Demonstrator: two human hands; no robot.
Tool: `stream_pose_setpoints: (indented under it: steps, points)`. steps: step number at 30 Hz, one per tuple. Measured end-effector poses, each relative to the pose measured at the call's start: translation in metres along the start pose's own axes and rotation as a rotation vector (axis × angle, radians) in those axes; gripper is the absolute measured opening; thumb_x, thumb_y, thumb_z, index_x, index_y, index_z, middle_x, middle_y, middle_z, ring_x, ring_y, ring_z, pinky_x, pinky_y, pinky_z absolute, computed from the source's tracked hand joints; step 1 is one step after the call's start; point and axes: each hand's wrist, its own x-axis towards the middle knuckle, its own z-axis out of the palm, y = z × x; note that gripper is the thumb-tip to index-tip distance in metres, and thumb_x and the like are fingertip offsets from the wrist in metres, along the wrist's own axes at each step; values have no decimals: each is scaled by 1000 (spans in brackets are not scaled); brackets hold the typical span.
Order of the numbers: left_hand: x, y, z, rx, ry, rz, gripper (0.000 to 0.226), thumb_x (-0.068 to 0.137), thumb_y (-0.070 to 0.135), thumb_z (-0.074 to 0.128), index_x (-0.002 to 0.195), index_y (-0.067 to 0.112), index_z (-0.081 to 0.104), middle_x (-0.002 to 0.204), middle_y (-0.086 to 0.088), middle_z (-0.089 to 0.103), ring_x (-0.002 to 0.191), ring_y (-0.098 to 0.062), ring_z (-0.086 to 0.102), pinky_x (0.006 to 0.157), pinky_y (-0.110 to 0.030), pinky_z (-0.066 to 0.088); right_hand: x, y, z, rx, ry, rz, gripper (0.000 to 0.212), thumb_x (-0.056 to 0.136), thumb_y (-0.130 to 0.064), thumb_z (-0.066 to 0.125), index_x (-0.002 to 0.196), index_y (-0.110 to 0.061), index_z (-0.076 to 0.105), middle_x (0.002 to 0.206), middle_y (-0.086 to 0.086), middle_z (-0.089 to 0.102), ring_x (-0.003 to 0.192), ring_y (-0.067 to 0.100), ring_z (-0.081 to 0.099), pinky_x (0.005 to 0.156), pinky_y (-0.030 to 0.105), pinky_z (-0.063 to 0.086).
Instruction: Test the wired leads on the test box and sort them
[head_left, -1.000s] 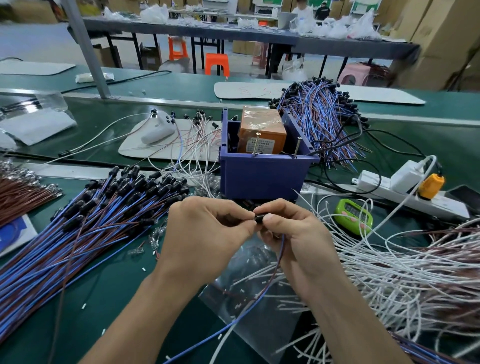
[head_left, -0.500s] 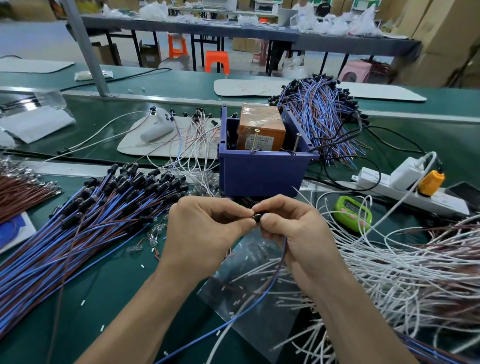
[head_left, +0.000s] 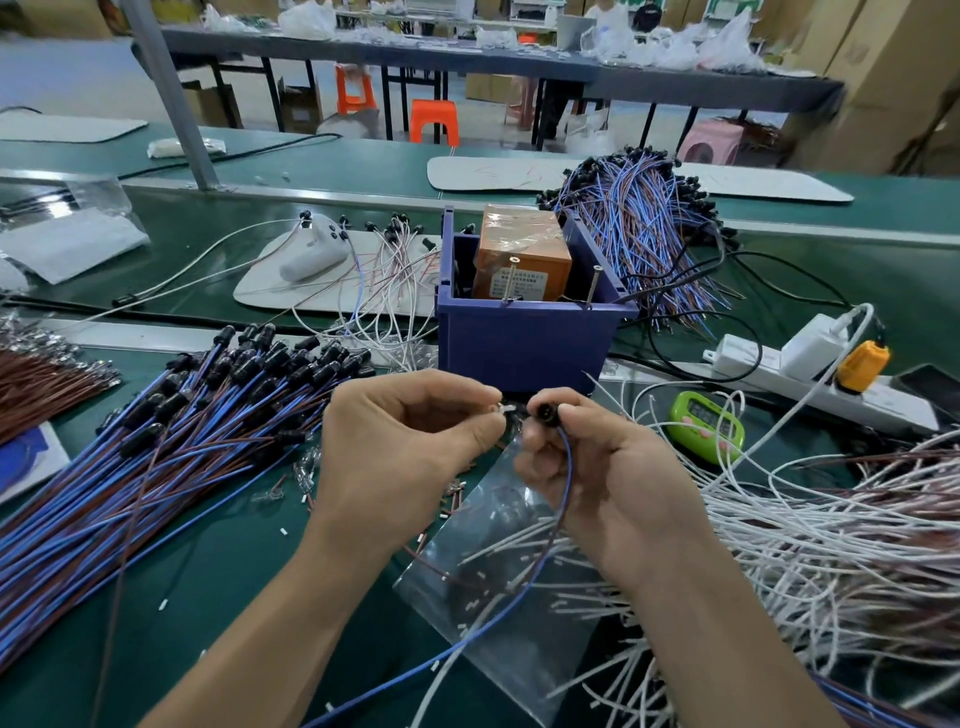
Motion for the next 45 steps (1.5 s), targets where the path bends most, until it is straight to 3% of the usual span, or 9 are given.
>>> stream_pose_setpoints:
  steps: [5, 9, 21, 33, 39, 45]
  points:
    - [-5, 5, 1, -22, -38, 39, 28, 72, -5, 88, 83, 21, 83, 75, 3, 79, 67, -11, 76, 64, -16, 58, -2, 3, 2, 26, -97, 78, 23, 84, -11, 50, 82, -5, 72, 67, 12, 56, 57, 19, 51, 66, 32, 39]
    - [-9, 8, 5, -7, -99, 79, 30, 71, -4, 87, 82, 23, 81, 72, 5, 78, 63, -12, 76, 62, -17, 58, 0, 5, 2, 33, -80, 78, 24, 84, -8, 47, 81, -4, 70, 67, 11, 59, 55, 18, 52, 63, 32, 33]
    - [-13, 8, 7, 217, -10, 44, 19, 71, 13, 92, 76, 28, 82, 66, 17, 75, 59, -3, 73, 55, -14, 55, 4, 9, -1, -131, -2, -47, 14, 73, -9, 62, 78, -6, 75, 76, 14, 64, 65, 18, 57, 76, 33, 45]
    - [-9, 4, 4, 308, 16, -6, 19, 69, 19, 95, 71, 32, 82, 61, 20, 72, 55, 1, 69, 54, -10, 51, 4, 9, 0, -251, 19, -152, 14, 76, 1, 68, 79, -9, 78, 79, 10, 67, 71, 15, 59, 65, 21, 50]
    - [-8, 5, 3, 319, 15, -4, 22, 69, 20, 94, 73, 38, 81, 60, 20, 71, 54, 1, 69, 53, -9, 49, 4, 9, 0, -260, 21, -203, 15, 72, 2, 69, 79, -9, 78, 76, 12, 65, 73, 23, 55, 73, 30, 48]
    - [-7, 4, 3, 300, 6, 5, 27, 70, 20, 93, 78, 42, 79, 60, 19, 72, 54, 1, 69, 52, -10, 51, 2, 9, 1, -292, -4, -223, 16, 73, 0, 67, 79, -10, 78, 78, 13, 67, 77, 27, 56, 73, 29, 52]
